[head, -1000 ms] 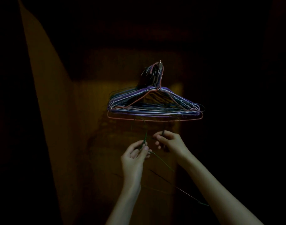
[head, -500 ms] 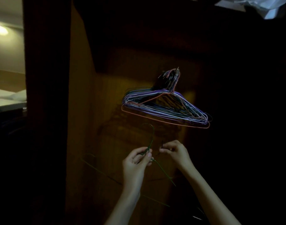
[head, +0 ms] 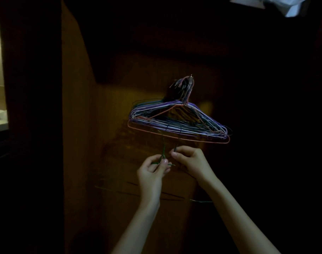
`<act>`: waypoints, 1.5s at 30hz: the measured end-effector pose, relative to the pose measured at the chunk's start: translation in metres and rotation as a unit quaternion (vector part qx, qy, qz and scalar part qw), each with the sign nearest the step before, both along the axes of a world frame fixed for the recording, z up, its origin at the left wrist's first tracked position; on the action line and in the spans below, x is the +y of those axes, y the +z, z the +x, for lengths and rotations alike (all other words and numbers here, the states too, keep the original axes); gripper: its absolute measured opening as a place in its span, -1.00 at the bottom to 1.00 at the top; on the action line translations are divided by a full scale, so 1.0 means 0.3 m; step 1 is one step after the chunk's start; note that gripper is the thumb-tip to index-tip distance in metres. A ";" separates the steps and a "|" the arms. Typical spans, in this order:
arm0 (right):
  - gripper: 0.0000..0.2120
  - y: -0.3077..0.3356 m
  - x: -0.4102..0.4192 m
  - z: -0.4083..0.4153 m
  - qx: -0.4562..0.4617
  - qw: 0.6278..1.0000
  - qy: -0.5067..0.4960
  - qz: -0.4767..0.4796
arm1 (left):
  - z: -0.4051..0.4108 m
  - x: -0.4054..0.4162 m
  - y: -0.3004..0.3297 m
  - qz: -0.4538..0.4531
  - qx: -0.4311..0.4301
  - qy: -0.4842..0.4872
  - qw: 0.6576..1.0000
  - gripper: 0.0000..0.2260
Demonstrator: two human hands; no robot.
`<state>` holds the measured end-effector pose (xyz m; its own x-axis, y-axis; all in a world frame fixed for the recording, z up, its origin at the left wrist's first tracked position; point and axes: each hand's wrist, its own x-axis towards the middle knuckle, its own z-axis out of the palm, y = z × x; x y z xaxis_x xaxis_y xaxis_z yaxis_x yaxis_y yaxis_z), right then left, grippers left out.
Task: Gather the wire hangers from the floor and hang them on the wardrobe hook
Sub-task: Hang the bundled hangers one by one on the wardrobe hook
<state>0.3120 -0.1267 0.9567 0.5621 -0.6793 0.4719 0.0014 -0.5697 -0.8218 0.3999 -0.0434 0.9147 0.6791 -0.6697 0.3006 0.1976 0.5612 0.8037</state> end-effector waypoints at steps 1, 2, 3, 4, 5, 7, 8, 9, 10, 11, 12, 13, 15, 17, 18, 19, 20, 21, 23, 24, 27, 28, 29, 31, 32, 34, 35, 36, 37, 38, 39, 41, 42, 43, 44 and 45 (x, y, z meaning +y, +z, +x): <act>-0.91 0.004 -0.009 0.000 0.005 1.000 -0.001 -0.003 | 0.003 -0.016 0.004 -0.006 0.004 -0.002 1.000 -0.85; -0.91 0.003 -0.022 -0.004 0.012 1.000 -0.008 -0.011 | 0.004 -0.033 0.007 -0.010 0.011 -0.004 1.000 -0.85; -0.92 0.001 -0.035 -0.009 0.022 0.999 -0.018 -0.019 | 0.005 -0.049 0.009 -0.011 0.018 -0.007 1.000 -0.84; -0.92 -0.004 -0.049 -0.017 0.032 0.999 -0.027 -0.025 | 0.006 -0.065 0.011 -0.011 0.024 -0.010 1.000 -0.84; -0.93 -0.010 -0.063 -0.025 0.043 0.998 -0.035 -0.030 | 0.007 -0.081 0.014 -0.011 0.029 -0.013 0.999 -0.83; -0.95 -0.027 -0.094 -0.046 0.055 0.996 -0.057 -0.039 | 0.012 -0.114 0.024 -0.014 0.026 -0.022 0.999 -0.83; -0.95 -0.034 -0.111 -0.057 0.052 0.995 -0.072 -0.041 | 0.016 -0.132 0.033 -0.016 0.019 -0.023 0.999 -0.83; -0.93 -0.036 -0.125 -0.069 0.046 0.994 -0.086 -0.039 | 0.021 -0.149 0.045 -0.018 0.011 -0.022 1.000 -0.83; -0.92 -0.035 -0.144 -0.078 0.035 0.994 -0.095 -0.035 | 0.026 -0.167 0.058 -0.020 0.002 -0.018 1.000 -0.83; -0.91 -0.030 -0.162 -0.085 0.023 0.994 -0.100 -0.035 | 0.032 -0.187 0.072 -0.024 -0.007 -0.014 1.000 -0.83; -0.90 -0.024 -0.182 -0.088 0.010 0.994 -0.104 -0.038 | 0.036 -0.206 0.085 -0.028 -0.014 -0.012 0.999 -0.83; -0.89 -0.012 -0.200 -0.086 -0.008 0.993 -0.109 -0.045 | 0.040 -0.227 0.099 -0.034 -0.020 -0.011 0.999 -0.83; -0.84 0.025 -0.239 -0.075 -0.050 0.990 -0.118 -0.061 | 0.046 -0.270 0.134 -0.042 -0.025 -0.009 0.999 -0.83; -0.79 0.081 -0.280 -0.060 -0.075 0.984 -0.130 -0.096 | 0.051 -0.309 0.179 -0.053 -0.024 -0.009 0.998 -0.83; -0.77 0.112 -0.302 -0.053 -0.078 0.979 -0.141 -0.123 | 0.056 -0.326 0.202 -0.058 -0.027 -0.007 0.998 -0.83; -0.75 0.144 -0.327 -0.046 -0.085 0.974 -0.153 -0.146 | 0.063 -0.341 0.225 -0.063 -0.033 -0.003 0.997 -0.83; -0.74 0.177 -0.352 -0.041 -0.100 0.968 -0.163 -0.163 | 0.072 -0.356 0.248 -0.070 -0.044 0.003 0.997 -0.83; -0.74 0.211 -0.377 -0.037 -0.117 0.963 -0.171 -0.173 | 0.082 -0.369 0.272 -0.077 -0.059 0.011 0.995 -0.83; -0.79 0.277 -0.430 -0.025 -0.136 0.957 -0.179 -0.181 | 0.099 -0.395 0.318 -0.088 -0.088 0.031 0.992 -0.83; -0.82 0.307 -0.456 -0.018 -0.135 0.957 -0.182 -0.184 | 0.105 -0.406 0.339 -0.091 -0.098 0.039 0.990 -0.83; -0.88 0.367 -0.537 0.011 -0.115 0.955 -0.196 -0.188 | 0.107 -0.441 0.388 -0.103 -0.113 0.055 0.987 -0.82; -0.88 0.373 -0.563 0.023 -0.102 0.956 -0.203 -0.187 | 0.105 -0.454 0.398 -0.106 -0.115 0.057 0.986 -0.82; -0.88 0.372 -0.589 0.036 -0.088 0.957 -0.208 -0.182 | 0.101 -0.466 0.404 -0.108 -0.116 0.060 0.986 -0.82; -0.88 0.361 -0.630 0.057 -0.061 0.961 -0.211 -0.165 | 0.090 -0.488 0.406 -0.110 -0.116 0.064 0.985 -0.82; -0.87 0.357 -0.645 0.064 -0.055 0.965 -0.206 -0.152 | 0.085 -0.498 0.407 -0.110 -0.115 0.065 0.985 -0.82; -0.87 0.356 -0.659 0.073 -0.049 0.974 -0.185 -0.122 | 0.079 -0.514 0.412 -0.107 -0.117 0.072 0.985 -0.83; -0.88 0.355 -0.662 0.074 -0.045 0.977 -0.176 -0.114 | 0.078 -0.521 0.416 -0.104 -0.120 0.074 0.984 -0.83; -0.90 0.351 -0.665 0.074 -0.039 0.978 -0.172 -0.114 | 0.078 -0.529 0.419 -0.104 -0.123 0.076 0.984 -0.83; -0.91 0.346 -0.666 0.074 -0.034 0.977 -0.172 -0.123 | 0.078 -0.536 0.420 -0.104 -0.126 0.077 0.984 -0.84; -0.92 0.344 -0.670 0.073 -0.030 0.975 -0.176 -0.135 | 0.078 -0.542 0.422 -0.103 -0.128 0.077 0.983 -0.84; -0.93 0.341 -0.674 0.073 -0.021 0.970 -0.188 -0.153 | 0.077 -0.547 0.423 -0.102 -0.131 0.077 0.983 -0.84; -0.93 0.339 -0.674 0.068 0.021 0.954 -0.228 -0.191 | 0.077 -0.555 0.422 -0.100 -0.136 0.077 0.983 -0.85; -0.91 0.336 -0.672 0.065 0.041 0.945 -0.247 -0.211 | 0.077 -0.559 0.425 -0.099 -0.136 0.076 0.983 -0.85; -0.87 0.331 -0.668 0.062 0.045 0.938 -0.255 -0.229 | 0.077 -0.563 0.429 -0.100 -0.135 0.074 0.983 -0.85; -0.84 0.324 -0.659 0.056 0.035 0.936 -0.252 -0.244 | 0.076 -0.570 0.436 -0.103 -0.133 0.072 0.983 -0.85; -0.81 0.318 -0.642 0.047 0.010 0.937 -0.241 -0.253 | 0.074 -0.579 0.445 -0.106 -0.131 0.068 0.983 -0.85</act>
